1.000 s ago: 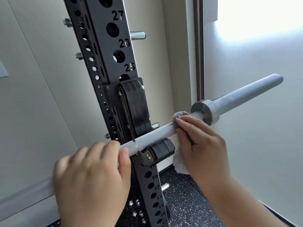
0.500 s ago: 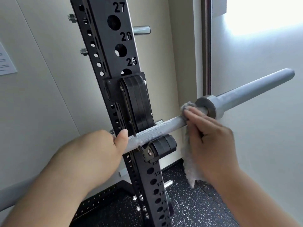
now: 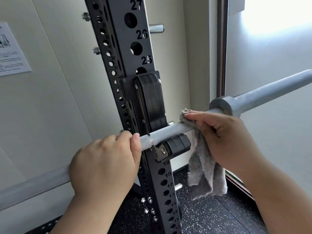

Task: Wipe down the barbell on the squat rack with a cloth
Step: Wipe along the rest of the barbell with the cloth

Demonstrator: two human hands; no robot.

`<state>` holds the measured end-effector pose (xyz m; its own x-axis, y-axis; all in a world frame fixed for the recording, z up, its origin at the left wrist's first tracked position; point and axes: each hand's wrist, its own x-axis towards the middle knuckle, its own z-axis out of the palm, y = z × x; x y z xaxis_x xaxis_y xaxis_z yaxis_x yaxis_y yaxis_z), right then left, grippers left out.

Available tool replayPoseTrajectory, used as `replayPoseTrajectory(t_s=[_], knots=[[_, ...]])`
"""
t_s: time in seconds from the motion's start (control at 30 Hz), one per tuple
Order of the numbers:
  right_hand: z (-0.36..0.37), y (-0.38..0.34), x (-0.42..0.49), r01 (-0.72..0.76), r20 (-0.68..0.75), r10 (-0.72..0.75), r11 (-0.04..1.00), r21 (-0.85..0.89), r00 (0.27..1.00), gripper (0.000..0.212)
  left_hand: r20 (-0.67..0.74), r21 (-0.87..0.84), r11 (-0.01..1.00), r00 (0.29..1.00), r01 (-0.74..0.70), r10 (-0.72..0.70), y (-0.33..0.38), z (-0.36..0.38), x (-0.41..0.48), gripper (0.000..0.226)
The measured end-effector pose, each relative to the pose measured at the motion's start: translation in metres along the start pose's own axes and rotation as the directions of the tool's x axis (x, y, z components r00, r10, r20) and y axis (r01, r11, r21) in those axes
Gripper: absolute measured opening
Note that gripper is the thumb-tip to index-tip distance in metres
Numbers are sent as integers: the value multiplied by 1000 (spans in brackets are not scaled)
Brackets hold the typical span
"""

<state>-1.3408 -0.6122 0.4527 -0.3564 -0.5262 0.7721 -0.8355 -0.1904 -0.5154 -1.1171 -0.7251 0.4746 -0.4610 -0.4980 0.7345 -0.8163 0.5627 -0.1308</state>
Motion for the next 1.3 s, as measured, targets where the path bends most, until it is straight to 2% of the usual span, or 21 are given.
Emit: replayPoseTrajectory(t_s=[0.03, 0.1, 0.2, 0.3, 0.43, 0.5, 0.57, 0.63, 0.67, 0.73, 0.8, 0.83, 0.93, 0.97, 1.0, 1.07, 1.13, 1.2, 1.27, 1.3], knots=[[-4, -3, 4, -21, 28, 22, 999, -24, 999, 37, 1, 5, 1000, 1000, 16, -16, 1, 1, 0, 47], [-8, -17, 14, -38, 214, 47, 998, -46, 976, 37, -7, 14, 1000, 1000, 23, -23, 3, 1, 0, 47], [-15, -43, 37, -4, 501, 71, 991, -134, 863, 32, 2, 21, 1000, 1000, 23, -23, 5, -2, 0, 48], [-30, -47, 56, 63, 582, 91, 969, -239, 808, 30, 3, 13, 1000, 1000, 23, -23, 5, -7, 1, 48], [-37, -34, 55, 41, 483, 101, 960, -276, 870, 31, 95, -6, 999, 994, 53, -53, 6, -8, 2, 51], [-22, -38, 44, 1, 464, 70, 989, -150, 883, 27, 166, 68, 992, 980, 101, -112, 9, -11, 11, 57], [-8, -39, 31, -30, 420, 44, 999, -40, 906, 25, 193, 70, 987, 969, 142, -153, 6, -10, 21, 61], [-7, -29, 23, -21, 337, 41, 998, -62, 941, 25, 255, 25, 991, 958, 130, -132, 5, -9, 27, 62], [-12, -20, 19, -40, 266, 64, 995, -95, 962, 25, 269, 6, 992, 955, 125, -122, 4, -8, 29, 62], [-22, -1, 12, -135, 18, 138, 983, -126, 990, 25, 289, 3, 994, 951, 109, -105, 2, -8, 29, 62], [-17, 9, 2, -203, -199, 175, 970, -135, 964, 27, 328, 22, 992, 936, 126, -126, 3, -9, 29, 62], [-8, 10, -3, -190, -234, 157, 973, -127, 959, 29, 351, 28, 990, 926, 140, -141, 4, -10, 29, 61], [15, 3, -15, -8, -166, 3, 999, -32, 986, 30, 413, 19, 987, 898, 160, -153, 4, -15, 32, 59], [12, 5, -14, 6, -145, -13, 999, -47, 989, 31, 432, 9, 988, 891, 153, -142, 4, -17, 33, 56], [6, 10, -11, -27, -158, 12, 996, -89, 987, 31, 454, -1, 990, 882, 143, -127, 4, -20, 33, 52], [-8, 19, -7, -157, -288, 102, 972, -175, 952, 30, 509, -30, 983, 849, 178, -138, 4, -20, 37, 42], [-3, 16, -10, -179, -357, 111, 970, -162, 927, 30, 551, -51, 977, 822, 206, -145, 4, -18, 41, 39], [17, 6, -20, -55, -265, 20, 991, -125, 964, 33, 573, -56, 987, 815, 151, -92, 2, -15, 41, 31], [24, 2, -26, 50, -150, -58, 997, -59, 987, 33, 610, -47, 985, 786, 166, -103, 2, -14, 41, 12], [19, 7, -24, 44, -139, -49, 998, -37, 989, 32, 633, -28, 990, 769, 140, -91, 2, -14, 40, 22]])
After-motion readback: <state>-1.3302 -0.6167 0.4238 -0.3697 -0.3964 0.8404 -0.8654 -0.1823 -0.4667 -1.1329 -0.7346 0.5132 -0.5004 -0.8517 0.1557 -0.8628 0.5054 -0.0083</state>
